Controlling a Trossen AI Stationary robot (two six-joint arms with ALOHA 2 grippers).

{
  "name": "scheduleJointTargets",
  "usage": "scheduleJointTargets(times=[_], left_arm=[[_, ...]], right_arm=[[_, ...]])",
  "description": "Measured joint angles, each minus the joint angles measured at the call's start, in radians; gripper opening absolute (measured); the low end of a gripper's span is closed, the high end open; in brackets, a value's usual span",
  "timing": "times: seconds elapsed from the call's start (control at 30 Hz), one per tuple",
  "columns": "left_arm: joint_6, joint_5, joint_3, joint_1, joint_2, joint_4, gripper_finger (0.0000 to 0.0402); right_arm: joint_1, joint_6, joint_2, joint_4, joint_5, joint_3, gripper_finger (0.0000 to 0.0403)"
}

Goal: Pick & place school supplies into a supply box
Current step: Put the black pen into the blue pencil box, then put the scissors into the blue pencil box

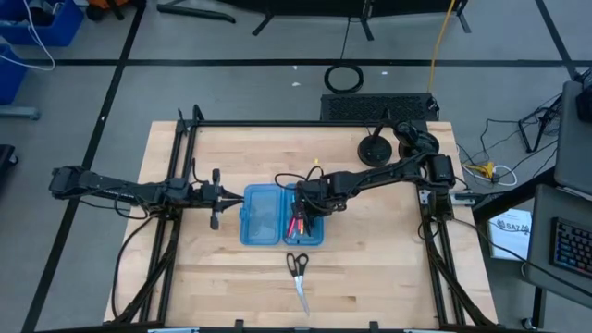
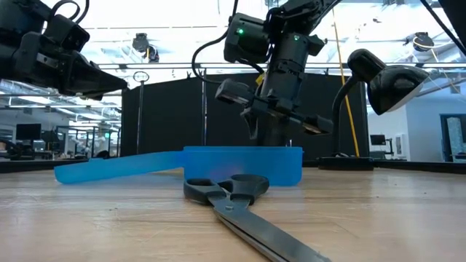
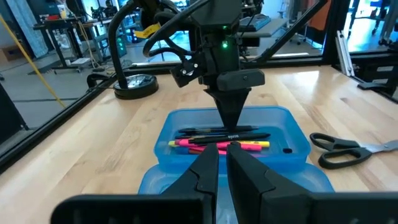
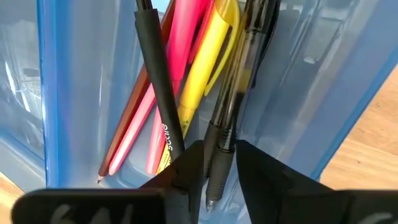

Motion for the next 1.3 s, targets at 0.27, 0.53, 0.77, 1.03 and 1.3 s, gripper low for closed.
scheduleJointTargets(times=[0.27, 0.53, 0.77, 1.03, 1.3], left_arm=[[-0.012, 0.000, 0.000, 0.000, 0.000, -0.003, 0.0037], [-0.008, 0.000, 0.000, -0.002, 0.000, -0.010, 0.0037], [-0.066, -0.003, 0.000, -0.002, 0.000, 0.029, 0.0037], [-0.065, -0.004, 0.000, -0.001, 0.000, 0.054, 0.0037], [-0.198, 0.049, 0.000, -0.010, 0.000, -0.052, 0.0037]], right_arm=[[0.004, -0.104, -0.070, 0.002, 0.060, -0.002, 0.0092], [0.033, -0.470, -0.225, 0.005, 0.243, -0.002, 0.0093], [0.156, -1.083, -0.325, 0.196, 0.586, -0.060, 0.0091], [0.166, -1.398, -0.393, 0.578, 0.405, -0.291, 0.0007], [0.172, -1.433, -0.411, 0.935, 0.303, -0.585, 0.0002]])
